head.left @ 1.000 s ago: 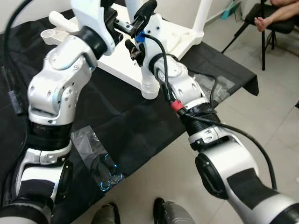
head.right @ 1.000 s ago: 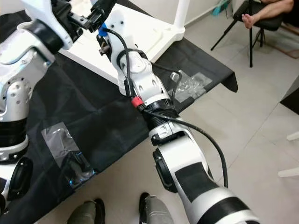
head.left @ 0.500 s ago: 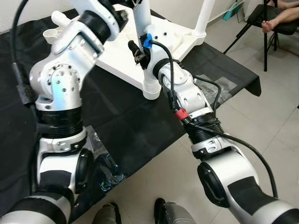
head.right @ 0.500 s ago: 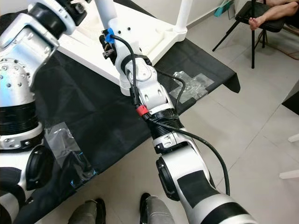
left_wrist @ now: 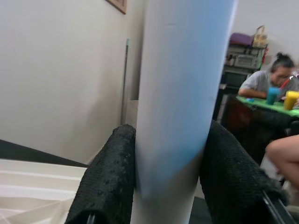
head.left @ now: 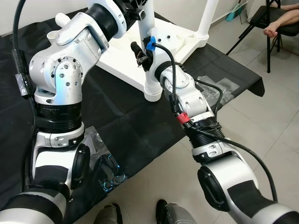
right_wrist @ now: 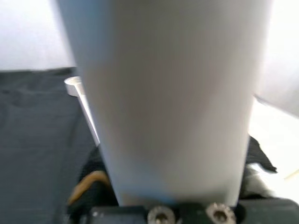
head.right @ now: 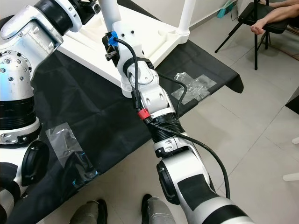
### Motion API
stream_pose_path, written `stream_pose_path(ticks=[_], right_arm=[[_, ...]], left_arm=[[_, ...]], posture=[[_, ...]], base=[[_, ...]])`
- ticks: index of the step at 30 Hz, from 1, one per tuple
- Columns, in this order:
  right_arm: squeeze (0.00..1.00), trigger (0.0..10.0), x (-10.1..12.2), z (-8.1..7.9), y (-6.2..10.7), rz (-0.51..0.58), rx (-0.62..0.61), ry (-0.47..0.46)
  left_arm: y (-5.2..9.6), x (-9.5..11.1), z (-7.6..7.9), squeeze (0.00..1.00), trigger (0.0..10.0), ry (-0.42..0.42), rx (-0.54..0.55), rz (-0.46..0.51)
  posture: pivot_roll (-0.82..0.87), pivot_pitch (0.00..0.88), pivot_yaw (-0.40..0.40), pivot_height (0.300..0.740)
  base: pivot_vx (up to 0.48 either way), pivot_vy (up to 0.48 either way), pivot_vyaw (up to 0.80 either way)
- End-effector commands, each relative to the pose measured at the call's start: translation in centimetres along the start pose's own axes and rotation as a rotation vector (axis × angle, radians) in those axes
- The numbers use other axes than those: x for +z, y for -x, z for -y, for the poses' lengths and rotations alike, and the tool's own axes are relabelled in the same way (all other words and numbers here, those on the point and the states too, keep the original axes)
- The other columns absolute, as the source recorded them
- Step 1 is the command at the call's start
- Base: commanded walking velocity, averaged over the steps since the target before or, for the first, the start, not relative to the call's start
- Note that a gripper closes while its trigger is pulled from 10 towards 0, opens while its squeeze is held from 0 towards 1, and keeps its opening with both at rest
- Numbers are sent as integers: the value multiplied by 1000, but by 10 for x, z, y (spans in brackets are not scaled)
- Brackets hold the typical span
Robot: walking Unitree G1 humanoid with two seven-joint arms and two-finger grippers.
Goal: Building children table
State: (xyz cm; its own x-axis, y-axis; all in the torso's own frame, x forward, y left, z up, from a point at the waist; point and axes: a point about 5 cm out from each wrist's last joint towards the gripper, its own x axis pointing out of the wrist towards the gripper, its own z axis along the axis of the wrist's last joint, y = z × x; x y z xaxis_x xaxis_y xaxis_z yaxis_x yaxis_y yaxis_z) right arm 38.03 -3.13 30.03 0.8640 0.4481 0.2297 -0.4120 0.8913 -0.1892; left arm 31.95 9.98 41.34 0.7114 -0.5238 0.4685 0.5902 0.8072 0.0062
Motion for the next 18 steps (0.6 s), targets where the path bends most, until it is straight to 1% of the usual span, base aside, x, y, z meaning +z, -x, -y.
stream_pose_path(ticks=[1, 2, 4, 5, 6, 7, 9, 10, 11, 12, 13, 14, 15, 16, 17, 18], right_arm=[[0, 10000, -14, -8, 2, -48, 41, -50], [1000, 10000, -8, -2, 4, -17, 113, -114], [1000, 10000, -8, -2, 4, -17, 113, -114], [1000, 10000, 3, 16, 8, 39, 226, -134], [1000, 10000, 3, 16, 8, 39, 226, -134], [1000, 10000, 16, 35, 15, 86, 342, -126], [1000, 10000, 16, 35, 15, 86, 342, -126], [1000, 10000, 27, 51, 23, 117, 459, -106], [1000, 10000, 27, 51, 23, 117, 459, -106], [1000, 10000, 38, 62, 31, 134, 589, -71], [1000, 10000, 38, 62, 31, 134, 589, -71], [1000, 10000, 47, 67, 36, 142, 703, -39], [1000, 10000, 47, 67, 36, 142, 703, -39], [259, 10000, 57, 69, 42, 140, 846, 4], [259, 10000, 57, 69, 42, 140, 846, 4], [0, 10000, 59, 69, 43, 124, 889, 27]], left_arm=[[-1, 7, 4, 0, 0, -23, -27, 29], [1, 13, 4, 0, 0, -72, -57, 43], [1, 13, 4, 0, 0, -72, -57, 43], [6, 20, 3, 0, 0, -118, -108, 56], [6, 20, 3, 0, 0, -118, -108, 56], [11, 25, 4, 0, 0, -146, -159, 61], [11, 25, 4, 0, 0, -146, -159, 61], [15, 27, 6, 0, 0, -169, -200, 58], [15, 27, 6, 0, 0, -169, -200, 58], [17, 26, 8, 0, 0, -180, -232, 52], [17, 26, 8, 0, 0, -180, -232, 52], [19, 24, 11, 0, 0, -185, -254, 48], [19, 24, 11, 0, 0, -185, -254, 48], [20, 22, 14, 0, 0, -196, -284, 43], [20, 22, 14, 0, 0, -196, -284, 43], [19, 22, 15, 0, 0, -201, -299, 40]], posture=[[23, 175, -7, 740], [26, 172, -7, 740], [26, 172, -7, 740], [32, 169, -8, 740], [32, 169, -8, 740], [32, 169, -9, 740], [32, 169, -9, 740], [31, 168, -11, 740], [31, 168, -11, 740], [32, 167, -9, 740], [32, 167, -9, 740], [34, 165, -5, 740], [34, 165, -5, 740], [34, 163, -1, 740], [34, 163, -1, 740], [36, 163, 2, 740]], base=[[0, 0, 0], [0, 0, 0], [0, 0, 0], [0, 0, 0], [0, 0, 0], [0, 0, 0], [0, 0, 0], [0, 0, 0], [0, 0, 0], [0, 0, 0], [0, 0, 0], [0, 0, 0], [0, 0, 0], [0, 0, 0], [0, 0, 0], [0, 0, 0]])
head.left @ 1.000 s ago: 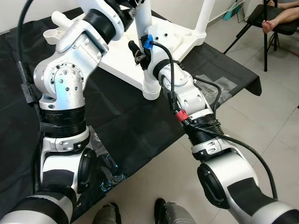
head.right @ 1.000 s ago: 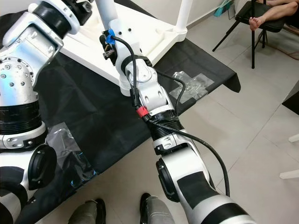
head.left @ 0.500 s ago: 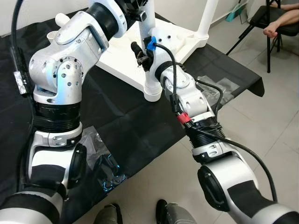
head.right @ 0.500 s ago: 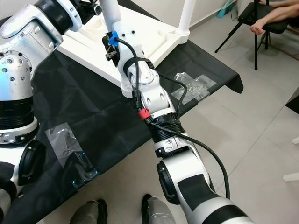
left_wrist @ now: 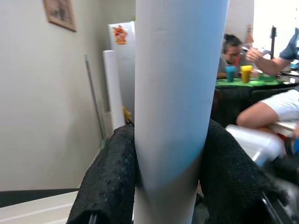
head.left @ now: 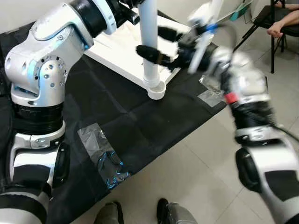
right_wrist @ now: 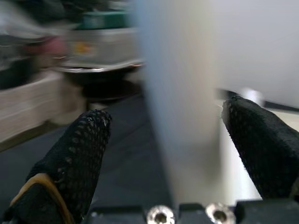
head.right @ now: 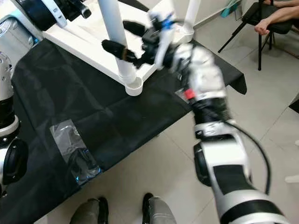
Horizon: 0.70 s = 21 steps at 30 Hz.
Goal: Building children table
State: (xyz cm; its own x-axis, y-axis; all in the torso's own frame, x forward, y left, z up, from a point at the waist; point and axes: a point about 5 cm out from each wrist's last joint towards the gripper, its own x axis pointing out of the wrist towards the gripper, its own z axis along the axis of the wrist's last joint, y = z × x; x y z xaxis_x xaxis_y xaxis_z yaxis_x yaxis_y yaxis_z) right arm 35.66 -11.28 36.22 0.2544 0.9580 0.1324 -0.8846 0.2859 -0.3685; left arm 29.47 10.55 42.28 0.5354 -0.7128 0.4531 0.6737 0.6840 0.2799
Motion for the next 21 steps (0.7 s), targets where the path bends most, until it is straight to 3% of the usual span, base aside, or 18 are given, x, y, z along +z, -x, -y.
stream_pose_path(ticks=[1, 6, 13, 14, 15, 16, 18, 19, 21], right_arm=[[0, 10000, -1, -4, -3, -31, 105, -8], [0, 10000, 7, 5, -5, -47, 123, 20], [0, 10000, 10, 6, -5, -70, 191, 27], [0, 4157, 10, 6, -4, -87, 213, 29], [0, 4157, 10, 6, -4, -87, 213, 29], [0, 0, 10, 7, -2, -113, 240, 30], [0, 0, 10, 7, -2, -113, 240, 30], [0, 0, 9, 5, -1, -173, 307, 38], [0, 0, 8, 4, 0, -192, 334, 41]], left_arm=[[1, 4, 6, 0, 0, -31, -52, 14], [-1, 5, 12, 0, 0, -45, -121, 7], [-4, 6, 18, 0, 0, -47, -180, 10], [-4, 7, 20, 0, 0, -47, -206, 10], [-4, 7, 20, 0, 0, -47, -206, 10], [-4, 7, 23, 0, 0, -40, -239, 10], [-4, 7, 23, 0, 0, -40, -239, 10], [-3, 7, 32, 0, 0, -21, -329, 4], [-3, 7, 34, 0, 0, -12, -357, 1]], posture=[[37, 164, 3, 740], [39, 167, 9, 740], [40, 172, 11, 740], [40, 172, 10, 740], [40, 172, 10, 740], [38, 173, 9, 740], [38, 173, 9, 740], [34, 172, 9, 740], [34, 172, 9, 740]], base=[[0, 0, 0], [0, 0, 0], [0, 0, 0], [0, 0, 0], [0, 0, 0], [0, 0, 0], [0, 0, 0], [0, 0, 0], [0, 0, 0]])
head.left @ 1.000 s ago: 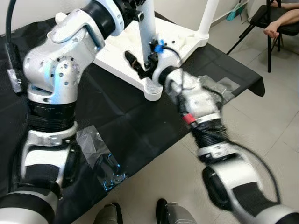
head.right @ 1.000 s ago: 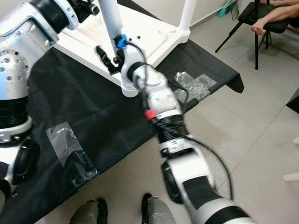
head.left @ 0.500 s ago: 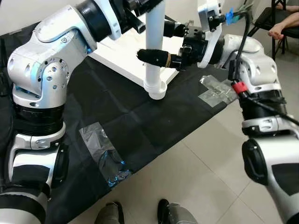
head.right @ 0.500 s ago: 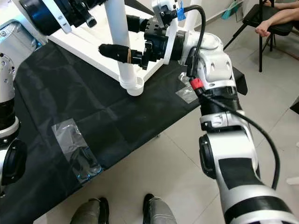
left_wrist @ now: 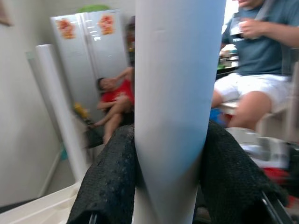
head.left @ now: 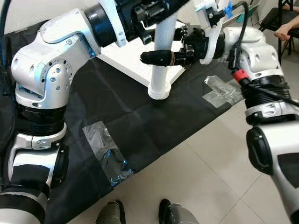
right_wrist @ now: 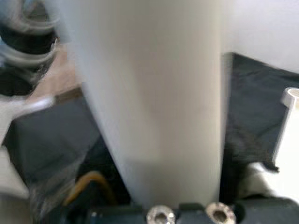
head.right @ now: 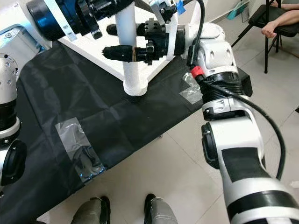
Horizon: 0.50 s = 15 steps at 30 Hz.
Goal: Building children table
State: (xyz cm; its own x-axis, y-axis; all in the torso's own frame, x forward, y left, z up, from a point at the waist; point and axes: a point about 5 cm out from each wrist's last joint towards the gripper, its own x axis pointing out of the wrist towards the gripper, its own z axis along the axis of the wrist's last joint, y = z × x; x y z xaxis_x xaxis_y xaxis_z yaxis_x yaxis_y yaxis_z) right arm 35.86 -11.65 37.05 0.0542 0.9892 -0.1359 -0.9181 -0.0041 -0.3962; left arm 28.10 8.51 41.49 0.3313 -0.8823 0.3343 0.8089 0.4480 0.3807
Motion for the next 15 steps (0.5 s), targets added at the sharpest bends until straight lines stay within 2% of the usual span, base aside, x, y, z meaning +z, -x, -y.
stream_pose_path(ticks=[1, 5, 8, 10, 13, 14, 15], right_arm=[[0, 0, 2, -1, -2, -24, 40, 10], [0, 0, 2, -3, -5, -52, 97, 10], [0, 0, 3, -2, -7, -56, 93, 15], [0, 0, 3, -1, -8, -55, 85, 16], [0, 0, 1, 6, -11, -34, -28, 17], [0, 0, 1, 6, -11, -34, -28, 17], [0, 0, 0, 7, -11, -29, -60, 15]], left_arm=[[-1, 10, 9, 0, 0, -33, -67, 22], [-4, 11, 18, 0, 0, -17, -152, 13], [-7, 12, 22, 0, 0, -3, -168, 21], [-9, 12, 22, 0, 0, -3, -168, 24], [-14, 12, 17, 0, 0, 39, -102, 57], [-14, 12, 17, 0, 0, 39, -102, 57], [-14, 12, 13, 90, 784, 52, -69, 68]], posture=[[34, 172, 9, 740], [27, 172, 8, 740], [23, 170, 9, 740], [23, 170, 9, 740], [22, 171, 8, 740], [22, 171, 8, 740], [21, 173, 7, 740]], base=[[0, 0, 0], [0, 0, 0], [0, 0, 0], [0, 0, 0], [0, 0, 0], [0, 0, 0], [0, 0, 0]])
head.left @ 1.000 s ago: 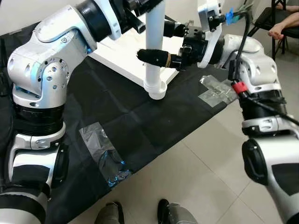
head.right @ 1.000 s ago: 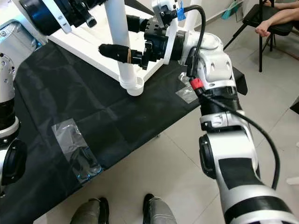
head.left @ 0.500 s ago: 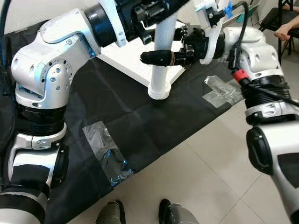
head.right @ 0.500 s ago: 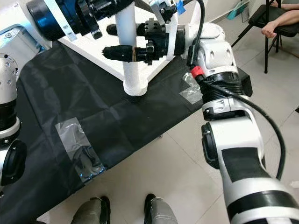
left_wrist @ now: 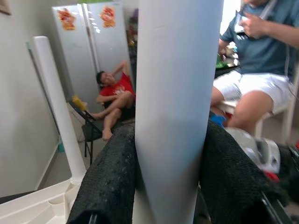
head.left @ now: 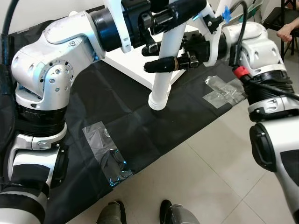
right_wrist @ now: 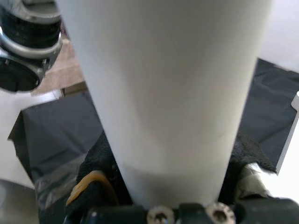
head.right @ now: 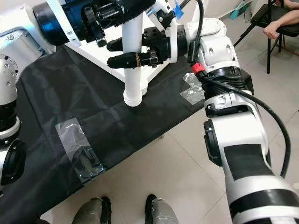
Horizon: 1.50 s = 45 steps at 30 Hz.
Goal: Building children table
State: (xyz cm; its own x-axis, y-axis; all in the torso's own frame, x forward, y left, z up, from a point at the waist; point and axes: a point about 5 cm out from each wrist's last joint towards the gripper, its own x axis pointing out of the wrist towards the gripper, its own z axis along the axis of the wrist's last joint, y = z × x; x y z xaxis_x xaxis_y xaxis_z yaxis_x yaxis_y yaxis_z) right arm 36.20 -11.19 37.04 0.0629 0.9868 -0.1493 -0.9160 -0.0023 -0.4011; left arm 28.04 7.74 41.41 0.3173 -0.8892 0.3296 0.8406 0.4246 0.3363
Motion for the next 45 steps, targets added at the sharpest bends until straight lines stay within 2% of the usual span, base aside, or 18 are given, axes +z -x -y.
stream_pose_path(ticks=[1, 2, 11, 15, 16, 18, 19, 22, 24, 25, 26, 28, 30, 31, 42, 43, 44, 45], right_arm=[[0, 0, 1, 4, -7, -14, -57, 10], [0, 0, 0, 6, -7, -8, -94, 8], [0, 0, 4, 16, 4, 28, -253, 3], [0, 0, 8, 22, 17, 65, -351, -5], [0, 0, 8, 22, 17, 65, -351, -5], [0, 0, 9, 26, 25, 77, -430, -21], [0, 0, 9, 26, 25, 77, -430, -21], [0, 0, 11, 29, 32, 74, -482, -35], [0, 0, 11, 29, 32, 74, -482, -35], [0, 0, 14, 31, 35, 86, -504, -46], [0, 0, 14, 31, 35, 86, -504, -46], [0, 0, 15, 34, 39, 131, -563, -84], [0, 0, 14, 35, 41, 150, -588, -101], [0, 0, 7, 35, 42, 168, -624, -138], [0, 0, -14, 31, 39, 151, -645, -234], [0, 1725, -18, 30, 39, 124, -638, -256], [0, 1725, -18, 30, 39, 124, -638, -256], [0, 10000, -21, 29, 39, 93, -639, -278]], left_arm=[[-8, 13, 10, 90, 784, -5, -55, 65], [-7, 13, 4, 1000, 10000, 32, -13, 83], [20, 13, -30, 1000, 10000, 171, 208, 164], [70, 4, -48, 1000, 10000, 190, 363, 133], [70, 4, -48, 1000, 10000, 190, 363, 133], [103, -23, -45, 1000, 10000, 241, 462, 69], [103, -23, -45, 1000, 10000, 241, 462, 69], [127, -77, -20, 1000, 10000, 320, 524, -74], [127, -77, -20, 1000, 10000, 320, 524, -74], [134, -117, 4, 1000, 10000, 350, 530, -215], [134, -117, 4, 1000, 10000, 350, 530, -215], [144, -179, 57, 1000, 10000, 422, 525, -402], [147, -193, 74, 1000, 10000, 452, 527, -436], [149, -204, 91, 0, 10000, 427, 509, -482], [150, -200, 105, 0, 10000, 278, 497, -432], [150, -198, 105, 0, 10000, 253, 504, -417], [150, -198, 105, 0, 10000, 253, 504, -417], [149, -197, 106, 0, 10000, 233, 511, -410]], posture=[[21, 173, 7, 740], [20, 172, 7, 740], [16, 168, 7, 740], [16, 166, 7, 740], [16, 166, 7, 740], [16, 166, 7, 740], [16, 166, 7, 740], [14, 162, 11, 740], [14, 162, 11, 740], [9, 157, 7, 740], [9, 157, 7, 740], [3, 160, 7, 740], [3, 160, 7, 740], [1, 167, 12, 740], [1, 185, 14, 740], [1, 189, 13, 740], [1, 189, 13, 740], [2, 195, 9, 740]], base=[[0, 0, 0], [0, 0, 0], [0, 0, 0], [0, 0, 0], [0, 0, 0], [0, 0, 0], [0, 0, 0], [0, 0, 0], [0, 0, 0], [0, 0, 0], [0, 0, 0], [0, 0, 0], [0, 0, 0], [0, 0, 0], [0, 0, 0], [0, 0, 0], [0, 0, 0], [0, 0, 0]])
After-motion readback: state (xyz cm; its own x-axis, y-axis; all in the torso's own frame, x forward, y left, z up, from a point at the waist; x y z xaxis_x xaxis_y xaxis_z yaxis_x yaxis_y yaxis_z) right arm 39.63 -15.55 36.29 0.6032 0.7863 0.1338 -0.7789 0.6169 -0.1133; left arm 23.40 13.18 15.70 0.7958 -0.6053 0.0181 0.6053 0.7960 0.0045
